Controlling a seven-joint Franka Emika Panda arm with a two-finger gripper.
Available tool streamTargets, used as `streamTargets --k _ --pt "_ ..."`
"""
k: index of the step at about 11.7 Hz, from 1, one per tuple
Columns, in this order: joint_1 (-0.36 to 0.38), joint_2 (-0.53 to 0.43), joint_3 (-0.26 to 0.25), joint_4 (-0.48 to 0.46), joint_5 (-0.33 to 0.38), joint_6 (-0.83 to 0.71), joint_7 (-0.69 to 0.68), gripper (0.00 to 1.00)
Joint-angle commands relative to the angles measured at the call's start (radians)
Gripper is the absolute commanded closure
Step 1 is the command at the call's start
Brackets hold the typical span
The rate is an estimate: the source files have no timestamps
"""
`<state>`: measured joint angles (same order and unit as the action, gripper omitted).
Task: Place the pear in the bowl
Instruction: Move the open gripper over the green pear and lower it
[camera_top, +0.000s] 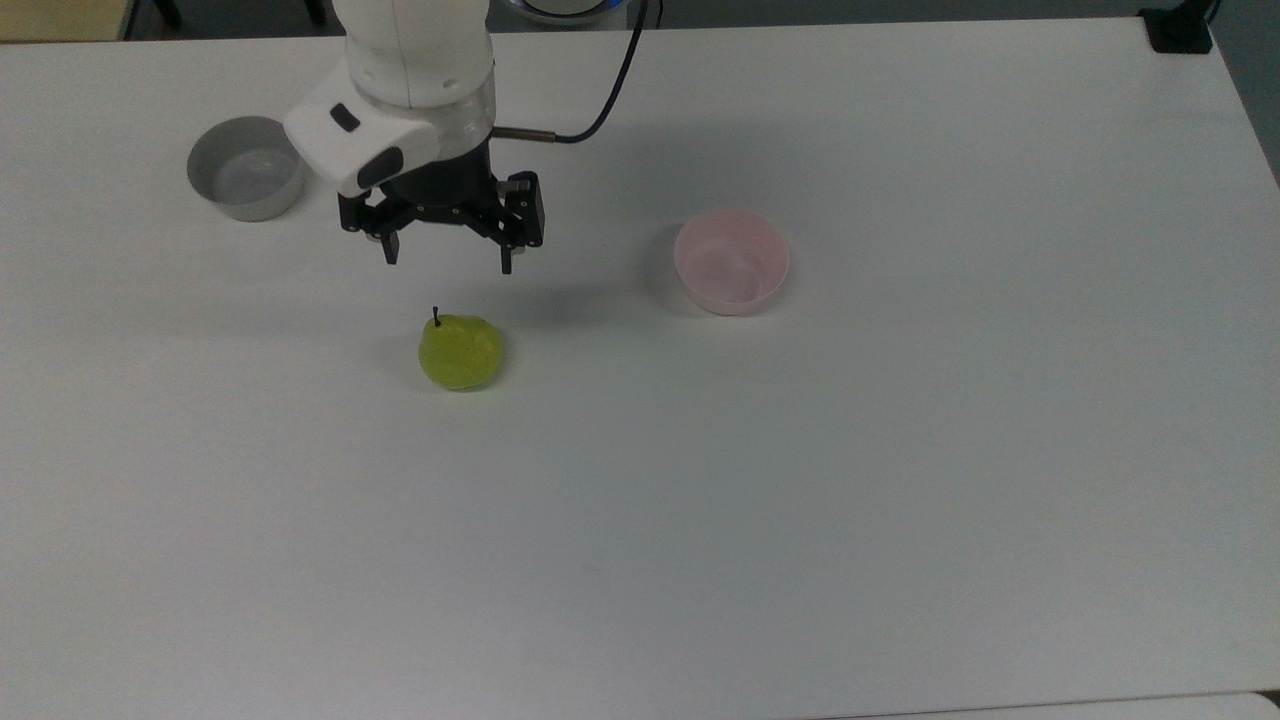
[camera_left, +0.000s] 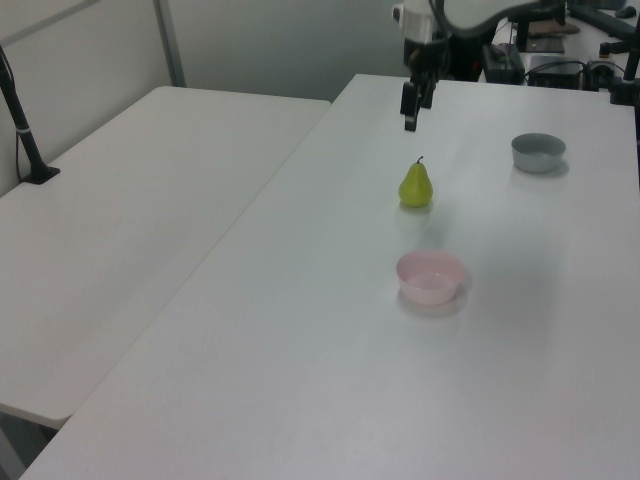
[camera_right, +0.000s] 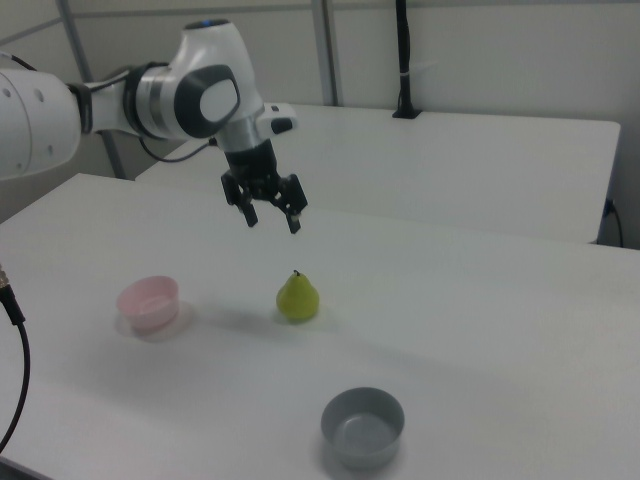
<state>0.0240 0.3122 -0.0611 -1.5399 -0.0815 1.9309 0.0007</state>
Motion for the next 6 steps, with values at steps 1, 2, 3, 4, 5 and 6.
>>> streamTargets --k 1,2,3,4,5,6 --pt "-0.007 0.022 0.006 -0.074 -0.049 0.078 -0.019 0.0" --pt "-0.015 0.036 0.006 -0.084 -0.05 0.097 -0.018 0.0" --pt "-0.015 0.05 0.006 -0.094 -0.066 0.109 -0.018 0.0" --pt "-0.015 0.071 0.006 -0.1 -0.087 0.115 -0.016 0.0" --pt "-0.015 0.082 0.006 -0.104 -0.09 0.135 -0.016 0.0" --pt "-0.019 0.093 0.006 -0.115 -0.092 0.149 -0.016 0.0"
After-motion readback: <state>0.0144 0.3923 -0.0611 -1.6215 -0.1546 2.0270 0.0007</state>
